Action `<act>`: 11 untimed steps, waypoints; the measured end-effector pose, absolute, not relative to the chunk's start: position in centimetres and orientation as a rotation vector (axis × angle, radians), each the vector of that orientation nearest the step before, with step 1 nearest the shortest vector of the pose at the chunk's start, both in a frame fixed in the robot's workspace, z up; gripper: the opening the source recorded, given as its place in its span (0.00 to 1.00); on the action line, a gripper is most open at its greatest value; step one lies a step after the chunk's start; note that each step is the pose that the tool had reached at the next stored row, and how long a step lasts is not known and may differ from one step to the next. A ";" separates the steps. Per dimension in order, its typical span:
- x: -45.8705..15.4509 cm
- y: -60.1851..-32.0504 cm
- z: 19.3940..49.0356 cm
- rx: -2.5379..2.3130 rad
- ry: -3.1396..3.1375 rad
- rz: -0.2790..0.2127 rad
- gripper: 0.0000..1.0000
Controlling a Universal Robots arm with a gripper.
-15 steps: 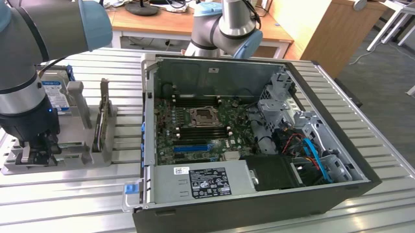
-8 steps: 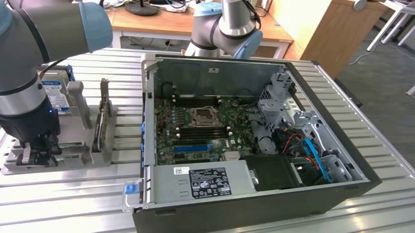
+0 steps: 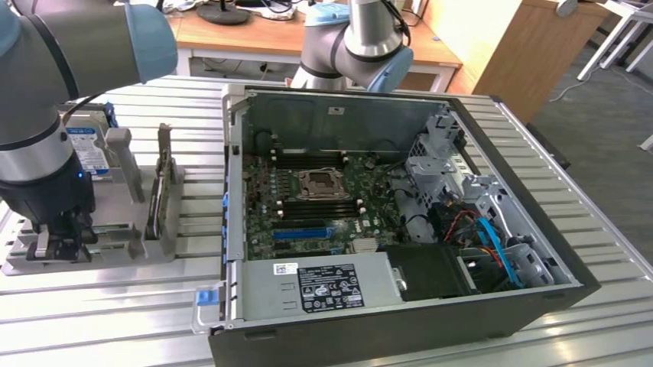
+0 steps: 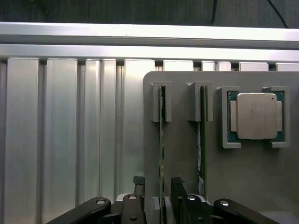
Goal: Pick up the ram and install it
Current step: 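Pick up the ram and move it above insertion slot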
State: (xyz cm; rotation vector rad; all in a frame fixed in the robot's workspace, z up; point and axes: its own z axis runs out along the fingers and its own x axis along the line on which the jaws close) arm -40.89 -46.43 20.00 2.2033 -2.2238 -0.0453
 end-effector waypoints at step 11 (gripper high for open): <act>-40.9 -46.3 20.0 2.203 -2.224 -0.045 0.36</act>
